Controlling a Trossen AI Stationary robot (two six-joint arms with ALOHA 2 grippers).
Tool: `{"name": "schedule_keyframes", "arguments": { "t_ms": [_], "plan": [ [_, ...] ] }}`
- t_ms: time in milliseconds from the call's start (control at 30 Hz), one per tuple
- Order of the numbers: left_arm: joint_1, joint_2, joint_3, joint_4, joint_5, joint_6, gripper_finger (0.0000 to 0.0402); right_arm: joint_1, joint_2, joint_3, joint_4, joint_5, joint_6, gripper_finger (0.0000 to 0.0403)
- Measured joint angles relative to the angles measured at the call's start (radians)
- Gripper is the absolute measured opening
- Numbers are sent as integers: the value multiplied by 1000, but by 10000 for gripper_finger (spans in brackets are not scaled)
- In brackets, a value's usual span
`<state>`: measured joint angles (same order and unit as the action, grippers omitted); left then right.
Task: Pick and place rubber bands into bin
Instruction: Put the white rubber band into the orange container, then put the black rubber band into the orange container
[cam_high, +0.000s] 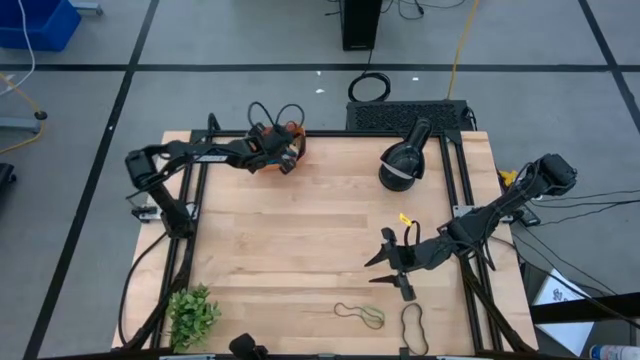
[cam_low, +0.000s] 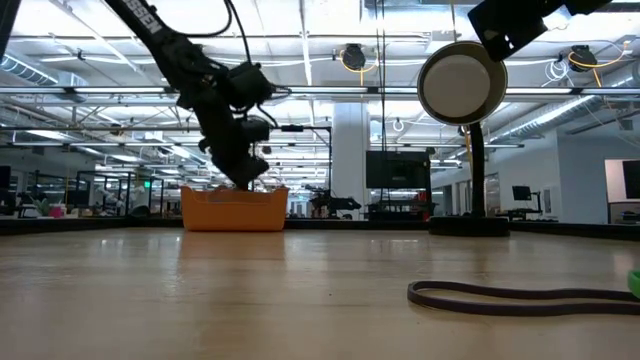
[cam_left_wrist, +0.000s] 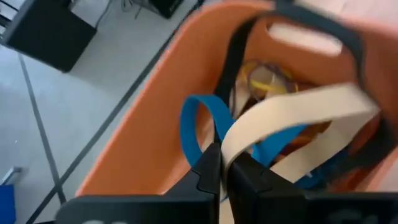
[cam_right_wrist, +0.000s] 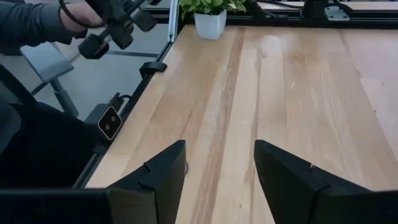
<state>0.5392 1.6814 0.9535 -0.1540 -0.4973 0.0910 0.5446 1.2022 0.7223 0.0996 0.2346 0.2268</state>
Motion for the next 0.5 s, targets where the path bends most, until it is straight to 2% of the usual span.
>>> {"name": "schedule_keyframes", "arguments": {
  "t_ms": [133, 500],
  "plan": [
    [4, 33, 0, 2, 0, 1, 41, 1, 0, 0, 0, -2, 0, 187],
    [4, 35, 0, 9, 0, 33, 44, 1, 0, 0, 0, -4, 34, 187]
  ]
}}
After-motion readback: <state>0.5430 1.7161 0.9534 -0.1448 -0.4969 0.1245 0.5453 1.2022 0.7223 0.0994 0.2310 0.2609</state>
